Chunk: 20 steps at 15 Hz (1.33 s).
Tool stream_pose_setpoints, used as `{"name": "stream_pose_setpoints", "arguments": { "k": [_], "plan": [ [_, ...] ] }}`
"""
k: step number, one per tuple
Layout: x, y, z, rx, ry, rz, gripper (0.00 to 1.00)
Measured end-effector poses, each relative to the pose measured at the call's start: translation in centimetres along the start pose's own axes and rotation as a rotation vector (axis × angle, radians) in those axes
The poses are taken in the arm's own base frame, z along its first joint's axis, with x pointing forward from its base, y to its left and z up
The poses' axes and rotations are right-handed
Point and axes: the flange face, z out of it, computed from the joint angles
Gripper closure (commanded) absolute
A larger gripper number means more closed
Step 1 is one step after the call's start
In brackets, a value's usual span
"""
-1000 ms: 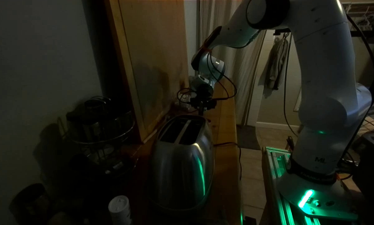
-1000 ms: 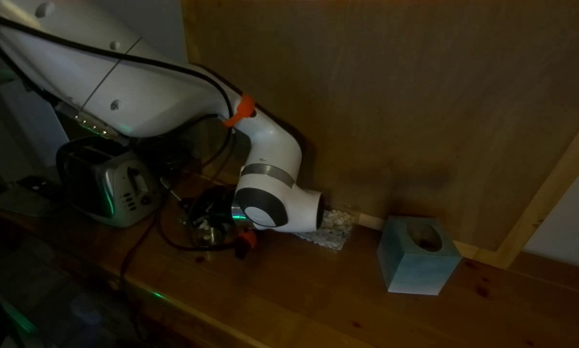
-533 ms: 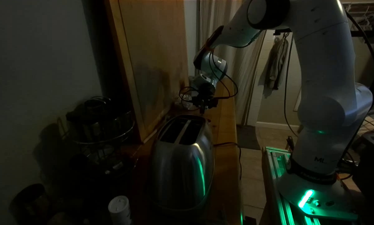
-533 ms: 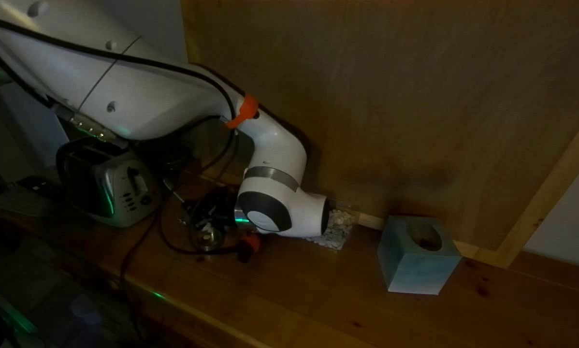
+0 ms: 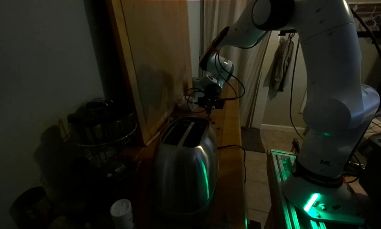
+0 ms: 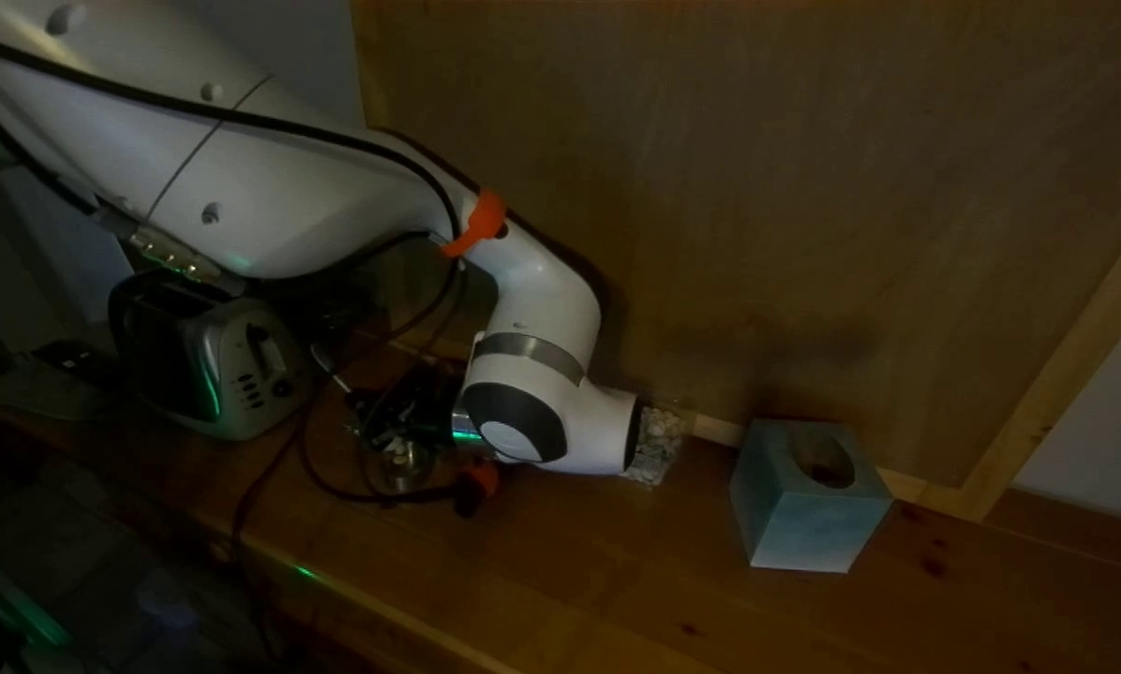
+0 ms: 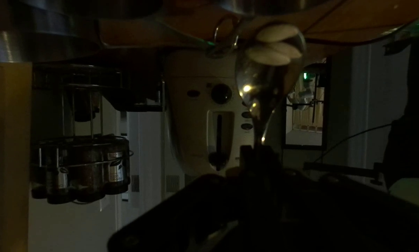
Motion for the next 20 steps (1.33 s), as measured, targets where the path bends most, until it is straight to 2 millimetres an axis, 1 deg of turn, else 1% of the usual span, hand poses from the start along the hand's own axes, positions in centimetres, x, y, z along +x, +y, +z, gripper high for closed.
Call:
{"name": "stream_pose_setpoints", "arguments": {
  "k": [5,10,13,17,20],
  "plan": [
    [0.3,0.1,-0.1,0.001,0.033,-0.017,0.98],
    [0.4,0.6,-0.8,-0.006,0.06,-0.053,0.98],
    [-0.2,0.2,-1.1,-0.005,0.107,-0.041,0.98],
    [-1.6,-0.5,-1.6,-0.022,0.168,-0.018,0.98],
    [-2.3,-0.6,-1.7,-0.02,0.193,-0.008,0.98]
  ]
}}
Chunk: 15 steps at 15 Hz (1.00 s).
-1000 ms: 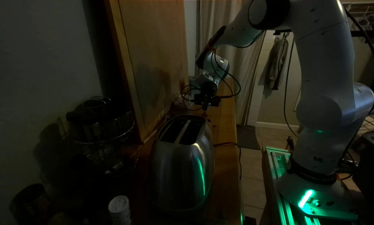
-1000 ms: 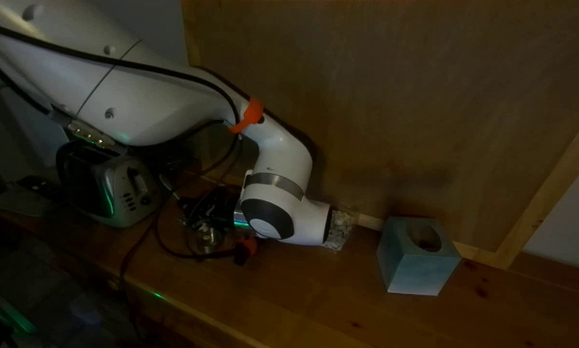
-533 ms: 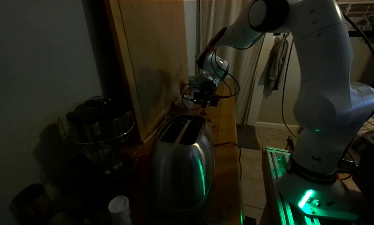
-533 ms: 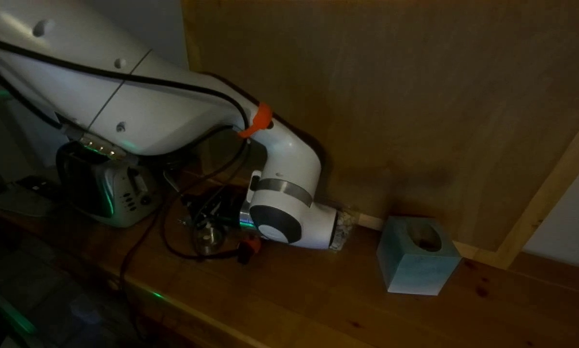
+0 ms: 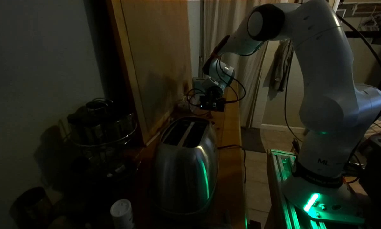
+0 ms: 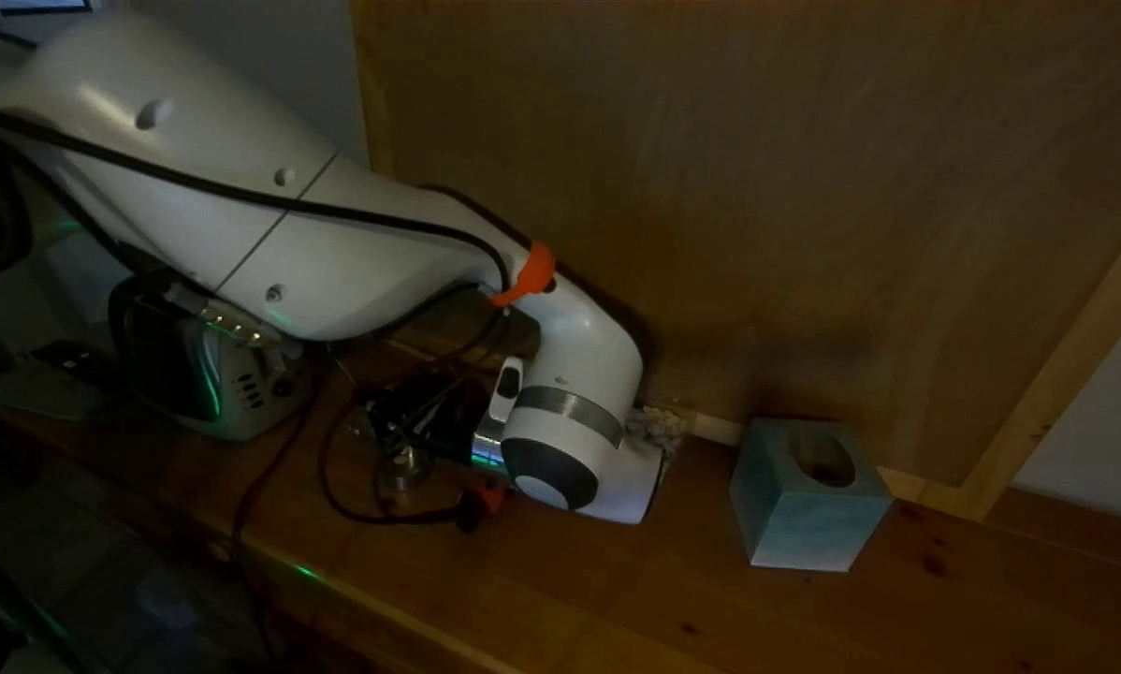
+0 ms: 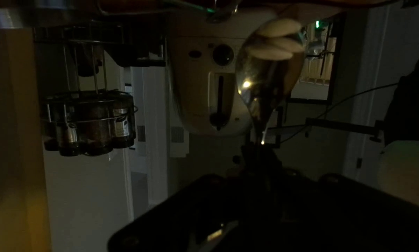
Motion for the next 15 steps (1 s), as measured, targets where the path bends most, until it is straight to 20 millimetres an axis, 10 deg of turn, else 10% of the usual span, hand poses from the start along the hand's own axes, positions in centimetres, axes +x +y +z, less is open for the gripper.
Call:
{"name": "stream_pose_setpoints", "arguments": {
  "k": [15],
  "plan": [
    [-0.3,2.0,0.9,0.034,-0.055,0.005,0.98]
  ]
}}
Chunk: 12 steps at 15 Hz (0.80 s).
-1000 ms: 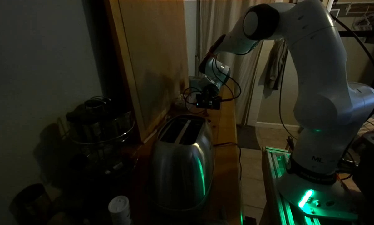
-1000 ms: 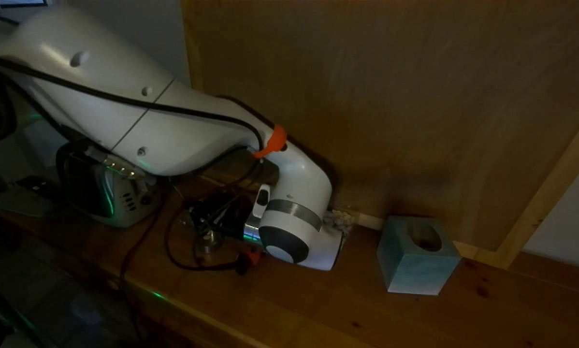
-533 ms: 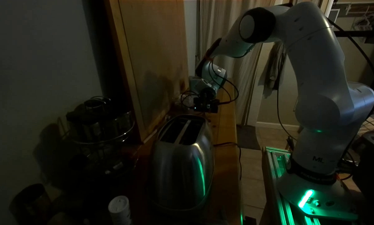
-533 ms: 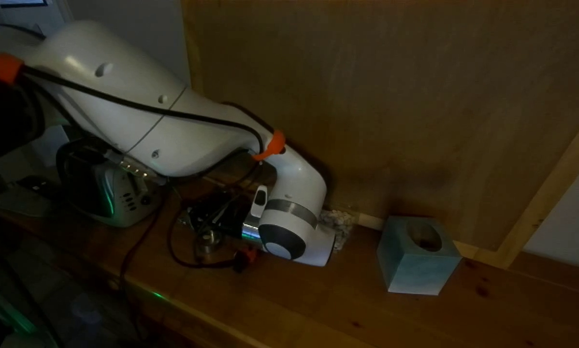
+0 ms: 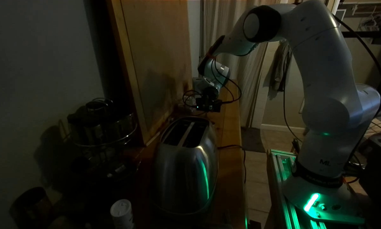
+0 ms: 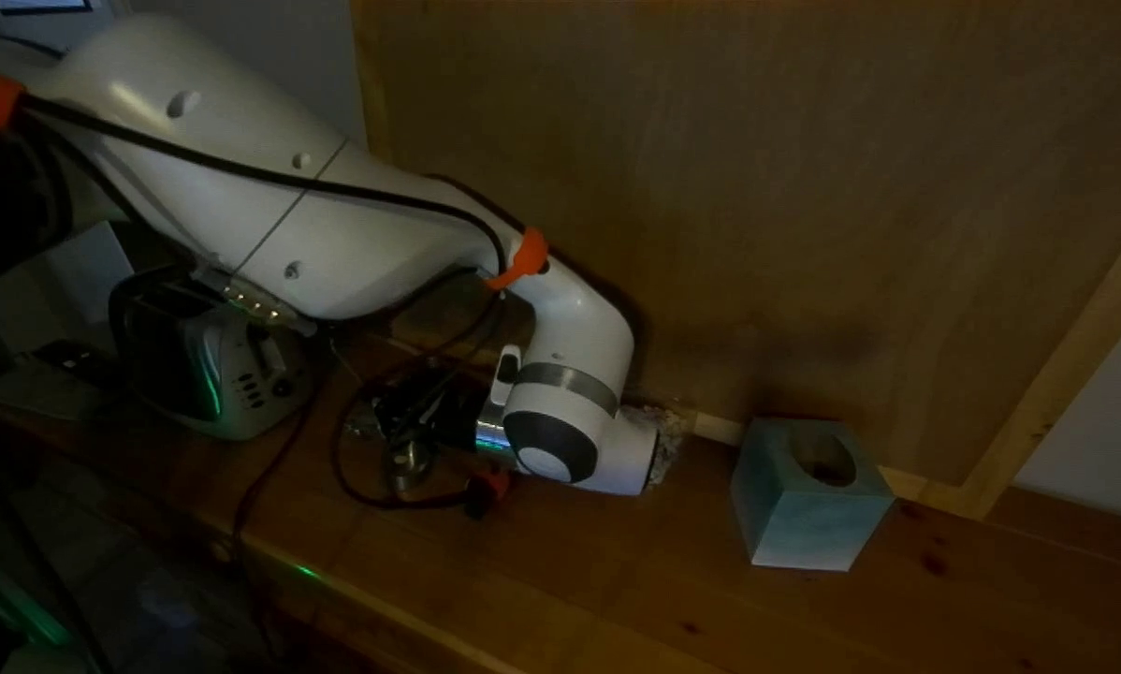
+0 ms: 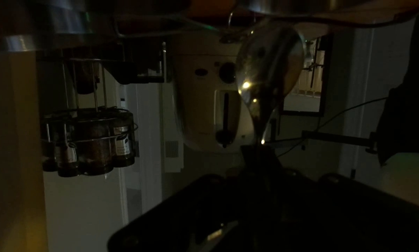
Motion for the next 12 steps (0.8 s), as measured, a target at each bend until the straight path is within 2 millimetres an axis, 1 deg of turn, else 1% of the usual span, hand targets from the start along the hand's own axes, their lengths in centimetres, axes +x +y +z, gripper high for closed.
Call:
{"name": "stream_pose_setpoints", "arguments": {
  "k": [3,7,12],
  "plan": [
    [1.1,0.7,-0.5,-0.02,-0.106,-0.013,0.98],
    [2.4,1.8,-1.1,-0.066,-0.3,-0.021,0.98],
    [3.7,2.3,-0.2,-0.092,-0.453,-0.036,0.98]
  ]
}}
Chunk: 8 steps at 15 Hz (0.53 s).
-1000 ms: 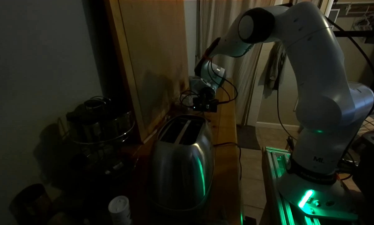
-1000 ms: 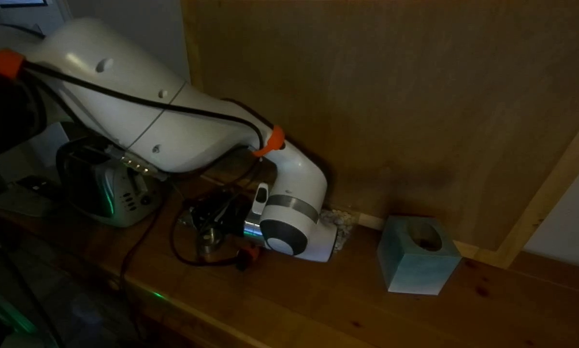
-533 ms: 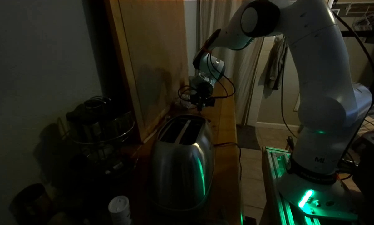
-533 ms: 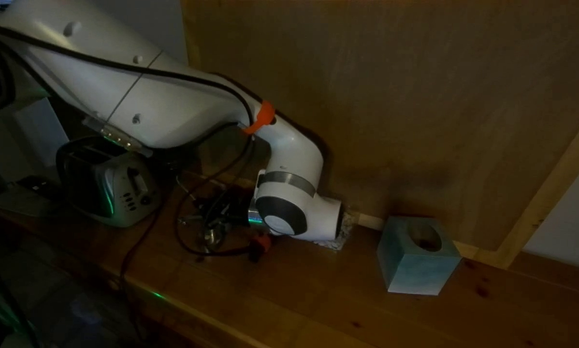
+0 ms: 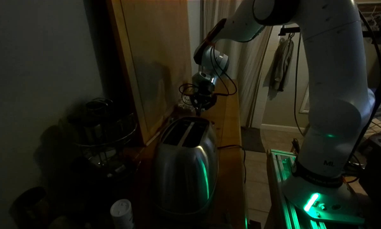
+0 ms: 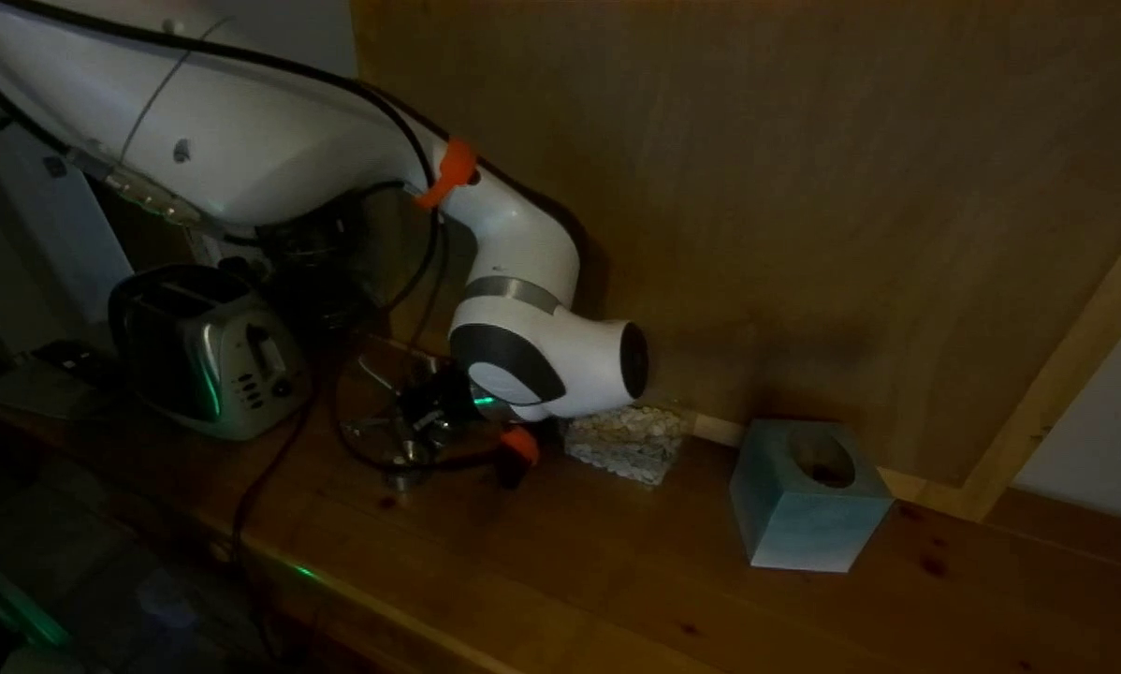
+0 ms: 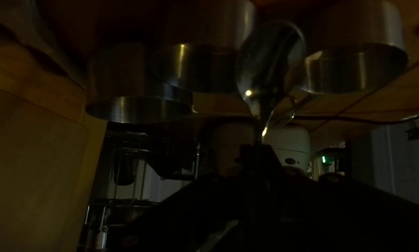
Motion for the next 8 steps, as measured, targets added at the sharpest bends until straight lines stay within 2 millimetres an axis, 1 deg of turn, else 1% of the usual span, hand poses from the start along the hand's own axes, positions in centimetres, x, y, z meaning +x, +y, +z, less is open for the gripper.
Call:
{"name": "stream_pose_setpoints", "arguments": {
  "k": [3,8],
  "plan": [
    [0.8,-0.2,0.0,-0.018,-0.067,-0.004,0.98],
    [1.6,-0.8,-0.9,-0.084,-0.179,-0.002,0.98]
  ]
}}
